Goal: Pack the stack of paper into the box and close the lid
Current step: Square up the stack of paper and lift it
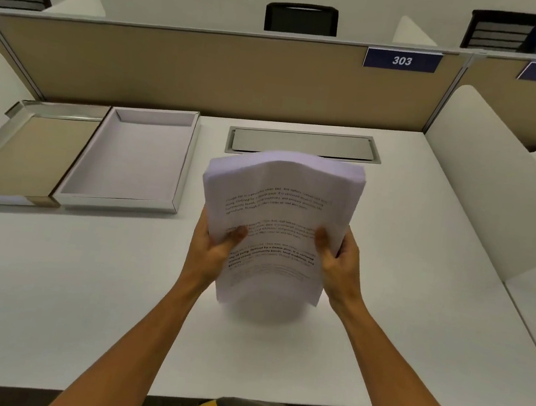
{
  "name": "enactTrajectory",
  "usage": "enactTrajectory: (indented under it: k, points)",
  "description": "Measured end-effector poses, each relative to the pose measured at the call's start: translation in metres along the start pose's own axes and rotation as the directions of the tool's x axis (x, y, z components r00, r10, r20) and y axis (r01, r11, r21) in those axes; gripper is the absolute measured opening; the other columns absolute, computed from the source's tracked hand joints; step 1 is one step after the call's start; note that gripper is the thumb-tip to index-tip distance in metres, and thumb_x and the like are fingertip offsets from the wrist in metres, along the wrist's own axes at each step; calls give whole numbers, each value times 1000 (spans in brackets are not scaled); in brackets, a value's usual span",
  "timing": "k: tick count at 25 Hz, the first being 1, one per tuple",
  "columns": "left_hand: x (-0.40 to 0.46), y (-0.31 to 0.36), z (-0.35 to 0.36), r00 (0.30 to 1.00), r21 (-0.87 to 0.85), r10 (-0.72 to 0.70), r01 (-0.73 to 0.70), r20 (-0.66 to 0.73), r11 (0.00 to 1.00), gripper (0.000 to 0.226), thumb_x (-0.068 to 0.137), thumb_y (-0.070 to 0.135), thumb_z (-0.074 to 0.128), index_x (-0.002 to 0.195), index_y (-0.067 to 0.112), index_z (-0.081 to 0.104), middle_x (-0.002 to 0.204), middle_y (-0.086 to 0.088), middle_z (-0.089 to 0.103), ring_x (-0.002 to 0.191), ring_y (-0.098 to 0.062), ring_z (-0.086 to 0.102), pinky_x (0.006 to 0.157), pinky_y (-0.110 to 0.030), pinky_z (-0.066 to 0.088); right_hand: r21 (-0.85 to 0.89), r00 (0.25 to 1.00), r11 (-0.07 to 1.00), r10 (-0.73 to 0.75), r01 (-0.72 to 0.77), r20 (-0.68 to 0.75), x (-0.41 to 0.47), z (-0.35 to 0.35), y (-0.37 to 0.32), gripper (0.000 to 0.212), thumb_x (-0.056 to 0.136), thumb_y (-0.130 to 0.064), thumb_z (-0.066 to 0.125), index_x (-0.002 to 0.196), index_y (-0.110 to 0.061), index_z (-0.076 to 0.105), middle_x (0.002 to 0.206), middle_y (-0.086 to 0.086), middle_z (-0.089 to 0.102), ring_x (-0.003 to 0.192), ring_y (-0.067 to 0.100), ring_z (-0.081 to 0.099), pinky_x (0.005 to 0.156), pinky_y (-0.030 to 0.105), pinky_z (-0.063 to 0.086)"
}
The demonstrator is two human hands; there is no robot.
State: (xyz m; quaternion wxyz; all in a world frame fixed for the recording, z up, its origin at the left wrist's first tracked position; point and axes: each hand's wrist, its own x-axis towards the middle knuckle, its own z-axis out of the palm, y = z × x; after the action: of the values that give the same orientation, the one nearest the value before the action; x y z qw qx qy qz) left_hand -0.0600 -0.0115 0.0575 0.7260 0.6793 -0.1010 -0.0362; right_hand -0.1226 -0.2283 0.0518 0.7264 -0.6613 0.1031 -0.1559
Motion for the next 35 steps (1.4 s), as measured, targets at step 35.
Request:
enactTrajectory:
  k: [35]
  points:
    - [-15, -48, 2, 994, 130, 49, -37, -93, 991, 52, 80, 26, 69, 127, 9, 57, 111, -1, 67, 98, -20, 68, 76, -33, 63, -99, 998, 995, -9, 15, 55, -25, -3, 18, 37, 98, -34, 47, 124, -60, 43, 114, -20, 62, 106, 3, 63, 78, 21, 59]
